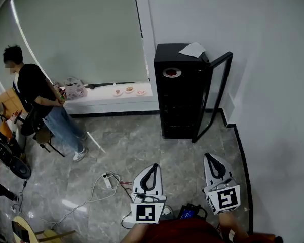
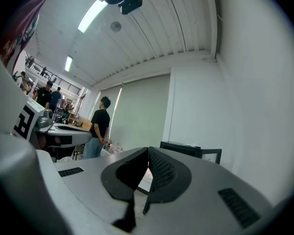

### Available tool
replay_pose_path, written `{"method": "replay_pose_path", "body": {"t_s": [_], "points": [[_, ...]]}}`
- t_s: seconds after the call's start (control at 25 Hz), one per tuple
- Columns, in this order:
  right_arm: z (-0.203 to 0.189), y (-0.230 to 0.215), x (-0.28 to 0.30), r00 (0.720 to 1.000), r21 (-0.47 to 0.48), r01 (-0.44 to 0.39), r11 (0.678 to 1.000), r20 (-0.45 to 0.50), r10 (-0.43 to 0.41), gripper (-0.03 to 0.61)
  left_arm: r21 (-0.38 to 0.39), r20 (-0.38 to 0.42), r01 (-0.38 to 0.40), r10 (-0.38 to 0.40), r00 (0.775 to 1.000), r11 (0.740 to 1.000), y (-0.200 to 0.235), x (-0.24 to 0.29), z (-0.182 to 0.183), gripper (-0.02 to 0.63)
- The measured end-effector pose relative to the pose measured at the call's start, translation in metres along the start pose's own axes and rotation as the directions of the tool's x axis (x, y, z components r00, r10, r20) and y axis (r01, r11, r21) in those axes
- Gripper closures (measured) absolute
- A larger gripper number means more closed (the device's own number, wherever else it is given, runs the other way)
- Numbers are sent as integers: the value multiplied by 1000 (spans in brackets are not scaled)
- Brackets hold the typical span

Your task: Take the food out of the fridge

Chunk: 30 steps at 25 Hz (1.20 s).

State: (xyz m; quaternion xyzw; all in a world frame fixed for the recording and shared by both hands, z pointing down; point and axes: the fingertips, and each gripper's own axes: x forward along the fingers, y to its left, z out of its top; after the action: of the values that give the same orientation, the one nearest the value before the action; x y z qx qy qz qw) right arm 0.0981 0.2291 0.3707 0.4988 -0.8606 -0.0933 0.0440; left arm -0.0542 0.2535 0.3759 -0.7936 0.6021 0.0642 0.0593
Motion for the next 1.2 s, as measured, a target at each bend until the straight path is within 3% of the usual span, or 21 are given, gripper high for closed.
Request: {"method": "replay_pose_path", "body": {"t_s": [0.64,1.2], "points": [[-5,10,100,998,-4,58,998,-4,-58,555,-9,-10,24,-24,1000,1000,82,69,-17,599],[-27,-13,191,1000,8,-22,1000,8,22,555,11,-8,-67,67,998,998,119,134,-36,598]]}}
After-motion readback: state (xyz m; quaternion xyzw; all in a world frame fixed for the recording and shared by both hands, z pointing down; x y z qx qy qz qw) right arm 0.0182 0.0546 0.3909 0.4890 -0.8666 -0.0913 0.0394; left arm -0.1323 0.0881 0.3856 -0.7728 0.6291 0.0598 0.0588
